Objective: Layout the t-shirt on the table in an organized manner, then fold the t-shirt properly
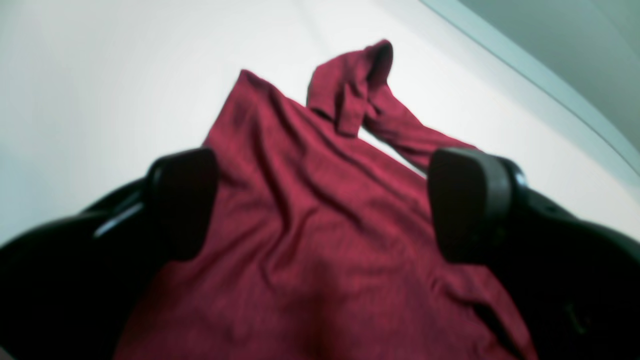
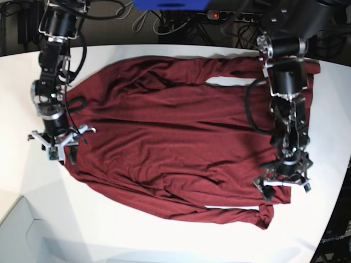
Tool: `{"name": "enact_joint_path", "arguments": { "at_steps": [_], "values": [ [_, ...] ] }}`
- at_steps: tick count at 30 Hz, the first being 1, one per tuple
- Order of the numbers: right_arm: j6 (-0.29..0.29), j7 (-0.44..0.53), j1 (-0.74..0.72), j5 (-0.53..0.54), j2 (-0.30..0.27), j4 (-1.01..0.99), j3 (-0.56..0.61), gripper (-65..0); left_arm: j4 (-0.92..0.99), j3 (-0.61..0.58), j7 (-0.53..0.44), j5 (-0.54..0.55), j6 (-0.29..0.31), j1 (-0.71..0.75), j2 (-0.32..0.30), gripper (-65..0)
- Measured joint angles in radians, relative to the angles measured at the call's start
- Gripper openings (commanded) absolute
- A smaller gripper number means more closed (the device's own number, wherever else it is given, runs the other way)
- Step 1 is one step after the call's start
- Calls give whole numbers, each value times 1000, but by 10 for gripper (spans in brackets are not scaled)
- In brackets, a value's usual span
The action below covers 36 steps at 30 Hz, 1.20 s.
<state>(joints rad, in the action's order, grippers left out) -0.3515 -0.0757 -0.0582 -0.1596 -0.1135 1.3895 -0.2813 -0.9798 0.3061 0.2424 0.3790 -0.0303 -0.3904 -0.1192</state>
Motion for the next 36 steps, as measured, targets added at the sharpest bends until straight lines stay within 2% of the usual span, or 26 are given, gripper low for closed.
{"name": "enact_joint_path", "arguments": {
  "at_steps": [3, 5, 6, 12, 16, 19, 21, 30, 36],
  "values": [
    [0, -59, -84, 4, 5, -99, 14, -371, -35, -23, 31, 11, 3, 95, 5, 0],
    [1, -80, -131, -1, 3, -176, 13, -353, -27, -50, 41, 10, -3, 130, 2, 0],
    [3, -85, -151, 0, 2, -209, 13, -352, -27, -56, 11, 1, 1, 142, 3, 0],
    [0, -63, -256, -3, 0, -383, 12, -352, -13, -61, 5, -1, 8, 146, -2, 0],
    [0, -51, -281, 1, 0, -444, 12, -352, 40, -60, -24, -7, 25, 135, -30, 0],
    [2, -51, -241, 0, 0, -460, 11, -352, 69, -58, -27, -4, 31, 133, -75, 0],
    [3, -7, -201, 16, 1, -443, 11, -352, 76, -56, -27, -3, 25, 134, -100, 0],
    [4, 6, -53, 27, 26, -290, 11, -352, 70, -59, -21, -4, 16, 138, -105, 0],
    [1, -29, 65, 10, 31, -135, 13, -352, 68, -60, -22, -3, 15, 138, -105, 0]
  ]
}}
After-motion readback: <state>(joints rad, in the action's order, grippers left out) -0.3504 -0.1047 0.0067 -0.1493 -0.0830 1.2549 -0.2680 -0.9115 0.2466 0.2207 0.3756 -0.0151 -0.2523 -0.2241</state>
